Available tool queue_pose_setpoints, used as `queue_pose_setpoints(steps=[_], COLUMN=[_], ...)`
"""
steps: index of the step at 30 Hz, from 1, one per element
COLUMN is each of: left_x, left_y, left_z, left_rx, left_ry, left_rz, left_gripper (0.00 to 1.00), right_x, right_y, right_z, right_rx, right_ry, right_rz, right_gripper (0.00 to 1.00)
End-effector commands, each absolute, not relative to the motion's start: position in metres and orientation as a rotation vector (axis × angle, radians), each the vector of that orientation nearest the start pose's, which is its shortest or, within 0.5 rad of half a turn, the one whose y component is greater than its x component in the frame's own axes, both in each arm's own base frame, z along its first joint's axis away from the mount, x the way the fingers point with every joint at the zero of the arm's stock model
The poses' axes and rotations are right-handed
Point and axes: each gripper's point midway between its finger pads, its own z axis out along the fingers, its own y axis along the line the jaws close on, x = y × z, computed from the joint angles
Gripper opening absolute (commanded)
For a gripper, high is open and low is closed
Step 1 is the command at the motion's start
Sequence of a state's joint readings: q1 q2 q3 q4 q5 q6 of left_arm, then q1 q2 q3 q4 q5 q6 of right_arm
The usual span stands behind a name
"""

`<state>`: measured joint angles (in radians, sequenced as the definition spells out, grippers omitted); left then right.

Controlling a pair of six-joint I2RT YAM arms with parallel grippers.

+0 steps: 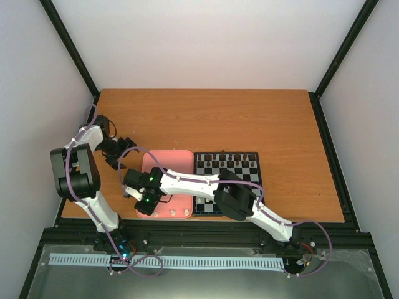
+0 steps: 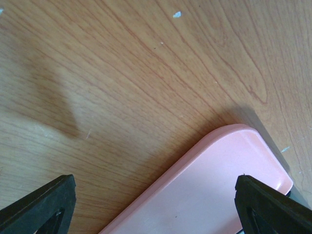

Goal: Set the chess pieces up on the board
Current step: Pick up the chess piece from the storage box.

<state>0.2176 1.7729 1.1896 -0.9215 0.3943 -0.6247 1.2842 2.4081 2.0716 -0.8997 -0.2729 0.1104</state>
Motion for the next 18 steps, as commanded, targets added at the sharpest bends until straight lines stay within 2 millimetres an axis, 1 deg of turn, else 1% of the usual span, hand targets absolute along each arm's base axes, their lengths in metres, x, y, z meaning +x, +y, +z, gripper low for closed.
queue_pose_setpoints(steps=[1,3,5,8,11,13,15,18], left_x=[0.341,0.34,0.34,0.34,0.341,0.341,0.342,0.342], left_y=[0.005,0.005,0.005,0.006,0.005,0.006,0.006,0.006], left_z=[0.061,0.061,0.061,0.061,0.061,0.061,0.061,0.062], left_rx=[-1.22,-1.221,-1.219,-1.22,-1.218,-1.219,-1.218,-1.216], left_ry=[2.822,2.824,2.824,2.824,2.822,2.823,2.823,2.824], left_rz=[-0.647,-0.646,-0.648,-0.646,-0.647,-0.646,-0.646,-0.643], left_gripper=[1.0,1.0,1.0,1.0,1.0,1.0,1.0,1.0], right_x=[0.111,0.114,0.118,0.132,0.15,0.164,0.177,0.181], right_y=[0.541,0.54,0.54,0.539,0.53,0.518,0.498,0.464], right_z=[0.042,0.042,0.048,0.066,0.089,0.104,0.114,0.121], right_rx=[-1.718,-1.711,-1.694,-1.638,-1.549,-1.468,-1.382,-1.319], right_ry=[2.432,2.43,2.415,2.373,2.365,2.378,2.407,2.454], right_rz=[0.62,0.603,0.576,0.524,0.478,0.457,0.431,0.391], right_gripper=[0.09,0.05,0.03,0.03,0.03,0.03,0.03,0.03])
